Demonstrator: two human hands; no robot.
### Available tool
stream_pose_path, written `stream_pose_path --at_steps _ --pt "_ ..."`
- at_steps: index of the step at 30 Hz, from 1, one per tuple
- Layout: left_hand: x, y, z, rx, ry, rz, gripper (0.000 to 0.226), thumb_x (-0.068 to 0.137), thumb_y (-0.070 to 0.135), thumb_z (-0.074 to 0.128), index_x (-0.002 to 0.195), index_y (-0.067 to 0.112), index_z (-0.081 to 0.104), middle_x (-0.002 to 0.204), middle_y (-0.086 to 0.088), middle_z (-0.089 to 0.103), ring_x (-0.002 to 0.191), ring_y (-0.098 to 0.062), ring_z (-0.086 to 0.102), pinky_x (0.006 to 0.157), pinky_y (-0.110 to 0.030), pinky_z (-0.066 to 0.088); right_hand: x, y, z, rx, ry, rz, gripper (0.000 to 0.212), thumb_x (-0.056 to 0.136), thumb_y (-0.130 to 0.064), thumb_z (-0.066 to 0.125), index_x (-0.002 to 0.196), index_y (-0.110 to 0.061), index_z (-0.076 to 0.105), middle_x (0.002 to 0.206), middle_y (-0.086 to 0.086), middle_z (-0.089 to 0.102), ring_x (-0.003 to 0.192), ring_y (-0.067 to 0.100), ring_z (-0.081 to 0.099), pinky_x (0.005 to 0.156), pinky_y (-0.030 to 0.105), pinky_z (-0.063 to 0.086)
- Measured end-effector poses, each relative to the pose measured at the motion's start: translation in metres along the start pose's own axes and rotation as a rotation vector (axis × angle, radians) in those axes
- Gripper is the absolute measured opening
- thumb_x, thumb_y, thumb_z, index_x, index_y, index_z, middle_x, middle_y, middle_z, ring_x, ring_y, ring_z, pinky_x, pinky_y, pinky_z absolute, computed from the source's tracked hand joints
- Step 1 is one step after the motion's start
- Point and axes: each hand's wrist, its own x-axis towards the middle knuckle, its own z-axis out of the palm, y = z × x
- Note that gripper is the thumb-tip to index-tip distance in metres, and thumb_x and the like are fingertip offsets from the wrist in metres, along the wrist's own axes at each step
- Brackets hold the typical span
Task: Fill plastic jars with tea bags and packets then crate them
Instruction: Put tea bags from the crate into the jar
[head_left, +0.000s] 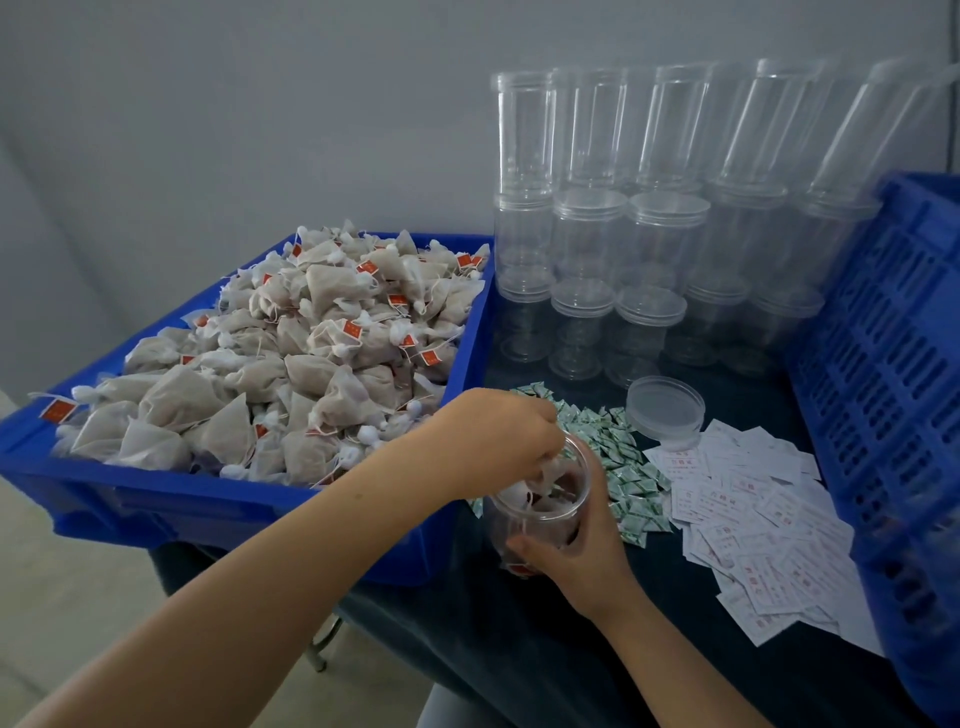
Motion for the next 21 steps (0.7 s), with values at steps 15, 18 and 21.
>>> stream_pose_path --at_steps 15,18,21 --pt "0.02 0.008 0.01 -0.004 -0.142 0.027 0.022 0.097 0.016 0.046 0.106 0.014 0.066 0.097 -0.005 0.062 0.083 -0.019 0.059 0.067 -0.029 0.048 0.001 0.001 0.0 -0.043 0.007 -0.018 0.096 0.061 -0.025 0.088 0.138 -0.055 0.039 0.134 -0.015 0.057 0.124 0.01 0.059 0.085 0.02 0.055" --pt "0.02 0.009 0.007 -0.002 -0.172 0.046 0.022 0.096 0.012 0.046 0.107 0.013 0.066 0.073 0.0 0.048 0.076 -0.02 0.054 0.062 -0.03 0.041 0.001 0.002 -0.001 -0.055 0.003 0.003 0.101 0.059 -0.029 0.088 0.143 -0.045 0.033 0.136 -0.015 0.057 0.125 0.01 0.058 0.088 0.02 0.054" --pt "0.023 0.009 0.003 -0.002 -0.258 0.089 0.024 0.094 0.008 0.048 0.112 0.012 0.064 0.062 0.007 0.03 0.071 -0.018 0.044 0.065 -0.029 0.04 0.0 0.001 -0.001 -0.05 -0.004 0.027 0.102 0.058 -0.031 0.086 0.144 -0.036 0.033 0.135 -0.016 0.058 0.121 0.002 0.058 0.085 0.014 0.052"
